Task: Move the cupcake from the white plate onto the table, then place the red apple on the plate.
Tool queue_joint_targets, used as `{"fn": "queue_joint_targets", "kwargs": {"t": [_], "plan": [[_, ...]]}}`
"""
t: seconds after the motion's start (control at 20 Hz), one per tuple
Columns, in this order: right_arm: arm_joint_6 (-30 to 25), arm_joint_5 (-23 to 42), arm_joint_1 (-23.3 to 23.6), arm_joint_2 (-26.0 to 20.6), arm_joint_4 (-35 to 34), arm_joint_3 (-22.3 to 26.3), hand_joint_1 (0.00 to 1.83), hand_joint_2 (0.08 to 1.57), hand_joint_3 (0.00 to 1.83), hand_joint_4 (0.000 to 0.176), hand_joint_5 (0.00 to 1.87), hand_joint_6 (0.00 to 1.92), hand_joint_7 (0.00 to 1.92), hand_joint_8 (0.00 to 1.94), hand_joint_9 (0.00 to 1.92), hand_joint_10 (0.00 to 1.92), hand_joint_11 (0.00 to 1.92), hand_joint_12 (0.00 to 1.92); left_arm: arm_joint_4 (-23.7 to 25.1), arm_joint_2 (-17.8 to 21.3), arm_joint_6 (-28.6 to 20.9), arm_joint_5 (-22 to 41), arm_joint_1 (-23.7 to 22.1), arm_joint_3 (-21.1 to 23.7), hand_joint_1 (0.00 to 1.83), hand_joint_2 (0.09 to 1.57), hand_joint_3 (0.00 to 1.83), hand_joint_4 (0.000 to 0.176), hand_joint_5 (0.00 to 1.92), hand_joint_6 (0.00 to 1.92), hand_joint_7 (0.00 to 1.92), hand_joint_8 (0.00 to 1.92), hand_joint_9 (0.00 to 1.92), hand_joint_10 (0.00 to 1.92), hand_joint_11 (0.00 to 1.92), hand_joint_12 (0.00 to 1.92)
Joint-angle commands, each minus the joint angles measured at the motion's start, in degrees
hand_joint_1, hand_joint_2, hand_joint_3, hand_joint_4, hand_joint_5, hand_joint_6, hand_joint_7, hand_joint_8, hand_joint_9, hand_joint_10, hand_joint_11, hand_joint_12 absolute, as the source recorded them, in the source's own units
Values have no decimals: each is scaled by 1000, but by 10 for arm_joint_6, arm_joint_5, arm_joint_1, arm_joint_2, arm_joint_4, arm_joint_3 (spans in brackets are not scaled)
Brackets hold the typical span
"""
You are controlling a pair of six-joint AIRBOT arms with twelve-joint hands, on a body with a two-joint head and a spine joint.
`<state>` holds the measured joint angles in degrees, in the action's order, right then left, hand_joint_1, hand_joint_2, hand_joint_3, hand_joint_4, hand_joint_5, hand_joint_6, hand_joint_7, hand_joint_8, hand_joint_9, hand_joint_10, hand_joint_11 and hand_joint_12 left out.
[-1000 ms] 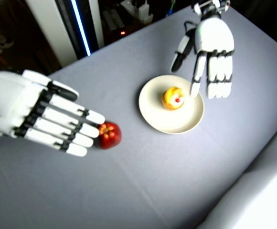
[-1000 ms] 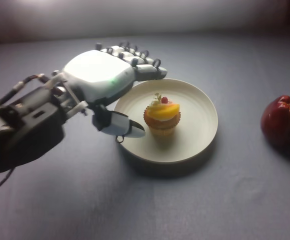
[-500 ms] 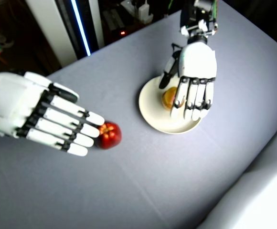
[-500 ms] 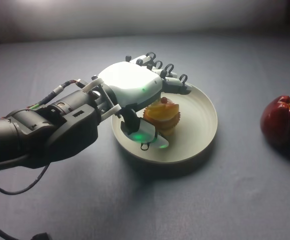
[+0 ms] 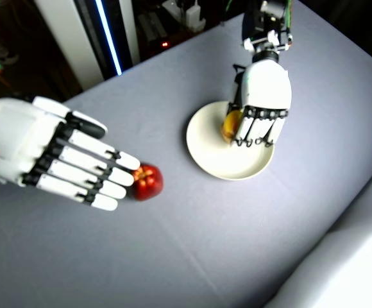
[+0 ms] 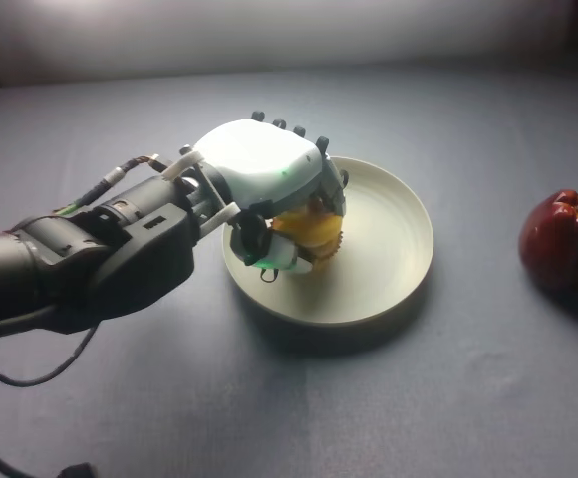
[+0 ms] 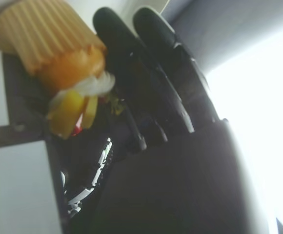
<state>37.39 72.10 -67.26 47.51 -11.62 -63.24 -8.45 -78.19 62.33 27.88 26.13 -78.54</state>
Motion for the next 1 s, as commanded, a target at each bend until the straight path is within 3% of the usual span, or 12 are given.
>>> {"fn": "queue_joint_targets", "kwargs": {"t": [0.0, 0.15, 0.25, 0.3, 0.35, 0.5, 0.55, 0.6, 0.7, 0.8, 0.9, 0.95], "plan": [[-4, 68, 8, -2, -18, -4, 638, 1249, 0, 26, 424, 3, 379, 5, 333, 5, 301, 233, 11, 15, 1, 86, -12, 6, 1239, 1106, 0, 0, 1132, 627, 900, 1208, 894, 835, 663, 1445], [-6, 68, 7, -2, -19, -3, 669, 1251, 1, 29, 435, 2, 392, 4, 357, 7, 311, 259, 28, 81, 1, 135, -18, 56, 1258, 1056, 4, 0, 1129, 601, 1099, 927, 1041, 626, 742, 1314], [-6, 68, 7, -2, -21, -2, 664, 1250, 0, 33, 431, 0, 392, 3, 357, 6, 308, 261, 25, 117, 1, 169, -12, 80, 1252, 1058, 4, 0, 1123, 630, 1098, 912, 1059, 488, 751, 1271], [-7, 68, 6, -2, -24, -1, 645, 1251, 1, 38, 427, 0, 390, 1, 360, 6, 312, 267, 20, 143, 1, 194, -4, 95, 1240, 1067, 3, 25, 1074, 811, 1091, 825, 1047, 356, 694, 1147], [-9, 68, 4, -2, -25, 0, 612, 1251, 1, 43, 426, 0, 393, 2, 361, 4, 303, 267, 16, 162, 1, 210, 5, 108, 1228, 1088, 2, 34, 1059, 863, 1013, 923, 964, 263, 486, 1201], [-13, 68, 2, -2, -26, 1, 626, 1264, 4, 37, 417, 0, 398, 2, 357, 1, 292, 263, -10, 223, 1, 236, 64, 140, 1229, 1092, 0, 35, 1034, 904, 1025, 910, 1075, 154, 642, 1157], [-13, 68, 2, -2, -26, 1, 635, 1276, 8, 28, 406, 0, 392, 0, 348, 0, 269, 253, -22, 233, 1, 237, 81, 145, 1356, 1074, 0, 0, 1040, 831, 1075, 798, 1002, 899, 770, 1136], [-13, 68, 1, -2, -27, 1, 633, 1274, 6, 34, 406, 1, 399, 3, 353, 3, 246, 243, -38, 240, 1, 237, 101, 147, 1381, 1071, 1, 0, 1039, 823, 1079, 774, 980, 1071, 762, 1141], [-14, 68, 1, -2, -28, 1, 656, 1274, 2, 22, 411, 4, 407, 5, 368, 7, 264, 247, -65, 235, 8, 226, 122, 143, 1382, 1072, 0, 0, 1119, 608, 1036, 917, 958, 1162, 740, 1248], [-14, 68, 1, -2, -28, 1, 685, 1268, 0, 12, 431, 0, 416, 0, 387, 0, 316, 217, -73, 216, 9, 210, 124, 129, 1388, 1073, 1, 0, 1034, 846, 1100, 737, 939, 1143, 667, 1120], [-15, 68, 1, -2, -27, 0, 727, 1269, 0, 18, 432, 1, 418, 1, 391, 2, 312, 209, -74, 205, 9, 205, 124, 122, 1388, 1074, 0, 0, 1035, 838, 1096, 747, 937, 1149, 693, 1101], [-15, 68, 1, -2, -26, -1, 767, 1261, 0, 11, 441, 3, 428, 4, 400, 4, 315, 200, -75, 204, 10, 205, 124, 121, 1384, 1065, 0, 0, 1118, 621, 1097, 803, 947, 1172, 688, 1171]]}}
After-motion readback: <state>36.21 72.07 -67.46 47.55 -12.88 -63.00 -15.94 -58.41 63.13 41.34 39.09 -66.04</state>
